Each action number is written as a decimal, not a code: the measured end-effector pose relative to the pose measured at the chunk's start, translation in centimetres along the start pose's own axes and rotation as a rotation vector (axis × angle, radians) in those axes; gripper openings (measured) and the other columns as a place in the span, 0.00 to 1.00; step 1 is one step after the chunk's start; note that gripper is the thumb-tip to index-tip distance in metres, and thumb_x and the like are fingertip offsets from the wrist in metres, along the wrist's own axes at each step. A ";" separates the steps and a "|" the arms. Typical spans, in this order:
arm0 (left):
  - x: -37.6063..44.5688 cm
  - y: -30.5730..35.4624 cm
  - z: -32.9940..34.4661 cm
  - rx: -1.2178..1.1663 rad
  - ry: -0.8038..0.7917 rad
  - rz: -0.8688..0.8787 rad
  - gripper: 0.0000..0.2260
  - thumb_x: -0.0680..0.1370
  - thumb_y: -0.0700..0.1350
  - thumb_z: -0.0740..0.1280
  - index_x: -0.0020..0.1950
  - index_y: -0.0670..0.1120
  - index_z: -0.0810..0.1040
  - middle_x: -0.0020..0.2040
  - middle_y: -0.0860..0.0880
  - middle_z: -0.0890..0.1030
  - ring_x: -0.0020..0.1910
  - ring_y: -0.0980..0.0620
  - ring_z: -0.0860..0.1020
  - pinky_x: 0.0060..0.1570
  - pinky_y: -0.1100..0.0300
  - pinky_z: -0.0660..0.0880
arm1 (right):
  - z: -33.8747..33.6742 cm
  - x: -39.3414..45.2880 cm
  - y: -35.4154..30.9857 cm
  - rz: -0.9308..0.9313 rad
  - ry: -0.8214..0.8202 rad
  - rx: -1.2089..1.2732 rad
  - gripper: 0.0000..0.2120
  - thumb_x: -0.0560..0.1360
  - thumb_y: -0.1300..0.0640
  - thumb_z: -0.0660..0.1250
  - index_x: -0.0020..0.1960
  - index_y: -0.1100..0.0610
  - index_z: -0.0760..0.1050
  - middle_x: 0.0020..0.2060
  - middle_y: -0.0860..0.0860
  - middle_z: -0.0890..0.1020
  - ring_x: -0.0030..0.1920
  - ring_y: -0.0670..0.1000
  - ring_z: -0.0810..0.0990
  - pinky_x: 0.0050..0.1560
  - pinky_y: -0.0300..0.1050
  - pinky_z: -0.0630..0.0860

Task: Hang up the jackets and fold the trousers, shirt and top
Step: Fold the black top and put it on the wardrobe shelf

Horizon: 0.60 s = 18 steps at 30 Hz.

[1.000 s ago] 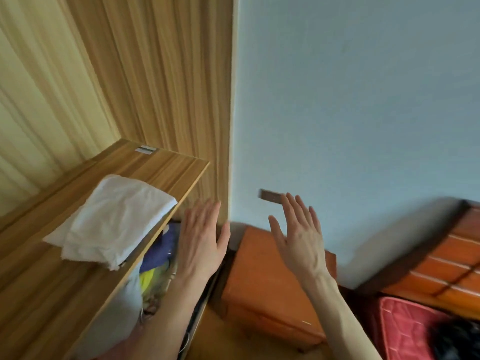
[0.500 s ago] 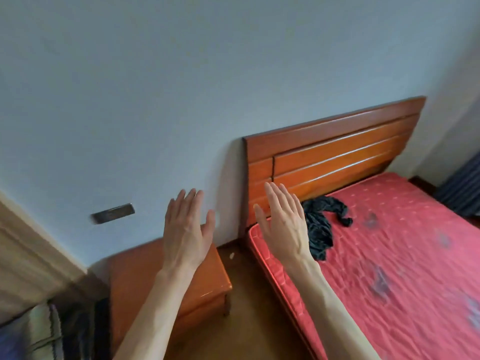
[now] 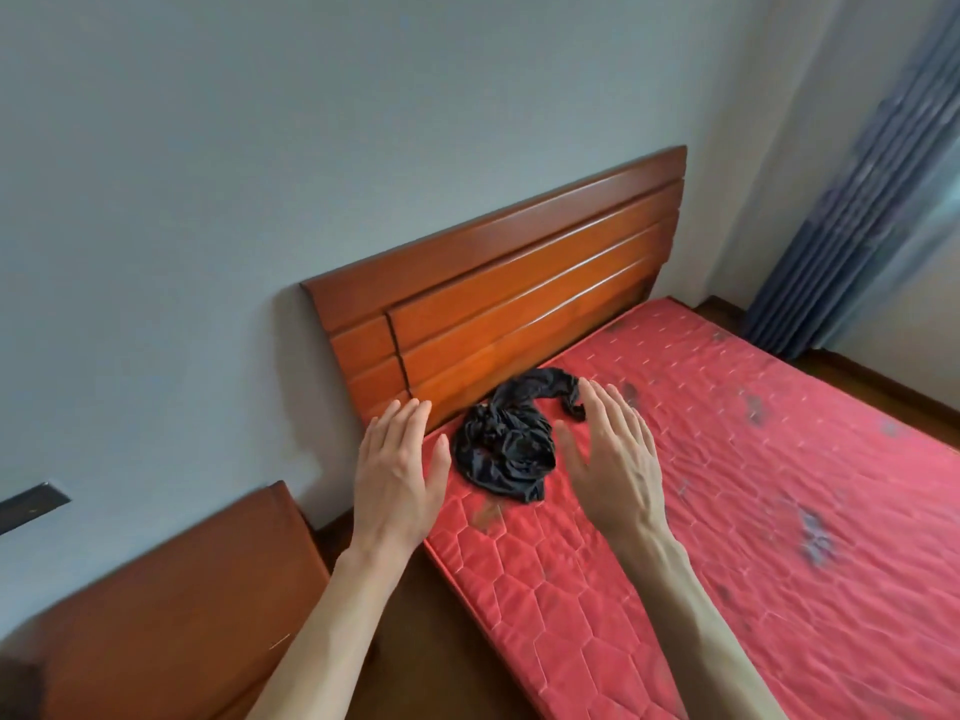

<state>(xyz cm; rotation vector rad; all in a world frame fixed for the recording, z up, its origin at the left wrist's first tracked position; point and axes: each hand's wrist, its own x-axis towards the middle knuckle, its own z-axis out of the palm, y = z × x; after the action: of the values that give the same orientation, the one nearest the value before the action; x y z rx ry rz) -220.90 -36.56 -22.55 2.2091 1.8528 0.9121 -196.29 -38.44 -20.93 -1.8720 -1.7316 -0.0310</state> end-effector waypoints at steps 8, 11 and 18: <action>3.8 5.2 6.9 -0.005 -0.052 0.044 0.20 0.86 0.49 0.62 0.75 0.41 0.74 0.73 0.43 0.77 0.76 0.44 0.71 0.74 0.42 0.69 | 0.4 2.3 9.0 0.121 -0.058 0.032 0.29 0.85 0.44 0.62 0.82 0.54 0.62 0.79 0.51 0.69 0.81 0.53 0.62 0.80 0.55 0.61; 5.5 5.9 9.4 0.011 -0.061 0.077 0.21 0.85 0.50 0.60 0.73 0.40 0.76 0.70 0.43 0.79 0.74 0.43 0.73 0.74 0.43 0.70 | 1.9 3.5 11.2 0.154 -0.086 0.035 0.29 0.85 0.44 0.61 0.82 0.54 0.62 0.79 0.50 0.69 0.81 0.53 0.62 0.79 0.54 0.61; 10.0 4.5 16.0 -0.001 -0.117 0.100 0.18 0.84 0.46 0.65 0.72 0.39 0.77 0.68 0.42 0.81 0.71 0.43 0.76 0.71 0.45 0.73 | 7.2 6.6 14.4 0.212 -0.167 0.016 0.28 0.86 0.44 0.60 0.82 0.54 0.62 0.78 0.51 0.70 0.80 0.53 0.64 0.80 0.53 0.63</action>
<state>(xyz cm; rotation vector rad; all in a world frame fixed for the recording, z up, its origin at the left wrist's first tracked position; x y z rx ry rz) -208.16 -23.84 -29.82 2.3190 1.7049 0.7801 -184.68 -29.19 -29.97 -2.0869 -1.6239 0.2272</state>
